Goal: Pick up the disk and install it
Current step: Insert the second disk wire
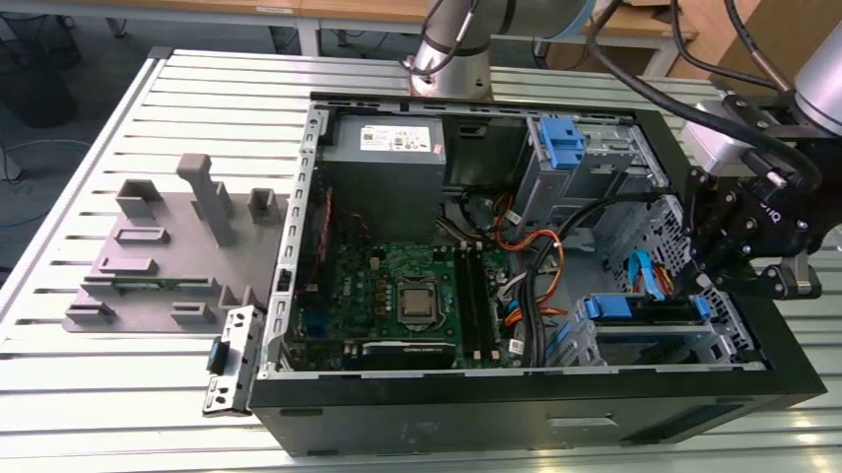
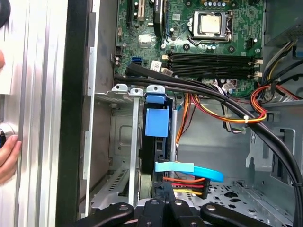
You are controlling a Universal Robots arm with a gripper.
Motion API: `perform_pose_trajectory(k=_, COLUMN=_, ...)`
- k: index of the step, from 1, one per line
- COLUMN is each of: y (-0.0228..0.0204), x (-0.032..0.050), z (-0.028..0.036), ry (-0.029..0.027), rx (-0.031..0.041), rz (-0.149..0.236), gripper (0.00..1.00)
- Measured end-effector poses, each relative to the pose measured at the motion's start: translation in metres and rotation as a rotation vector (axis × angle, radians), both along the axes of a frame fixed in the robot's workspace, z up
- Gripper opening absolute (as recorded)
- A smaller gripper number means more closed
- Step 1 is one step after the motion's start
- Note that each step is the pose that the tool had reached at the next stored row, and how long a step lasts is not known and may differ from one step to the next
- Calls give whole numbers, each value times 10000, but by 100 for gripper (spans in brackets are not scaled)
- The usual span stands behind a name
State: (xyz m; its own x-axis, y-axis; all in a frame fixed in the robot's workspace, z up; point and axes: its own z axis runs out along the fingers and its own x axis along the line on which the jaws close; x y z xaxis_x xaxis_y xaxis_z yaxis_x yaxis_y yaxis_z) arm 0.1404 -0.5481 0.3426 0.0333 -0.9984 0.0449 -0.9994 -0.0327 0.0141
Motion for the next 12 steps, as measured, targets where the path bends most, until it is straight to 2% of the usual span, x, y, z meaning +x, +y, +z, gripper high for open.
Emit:
perform_pose_trajectory(k=2, y=0, x=2, z=-33, ry=-1, rx=1, rz=-3, gripper=11)
perform_pose_trajectory(k=12, y=0, x=2, z=-69, ry=0, rx=2, rz=-4, gripper=11)
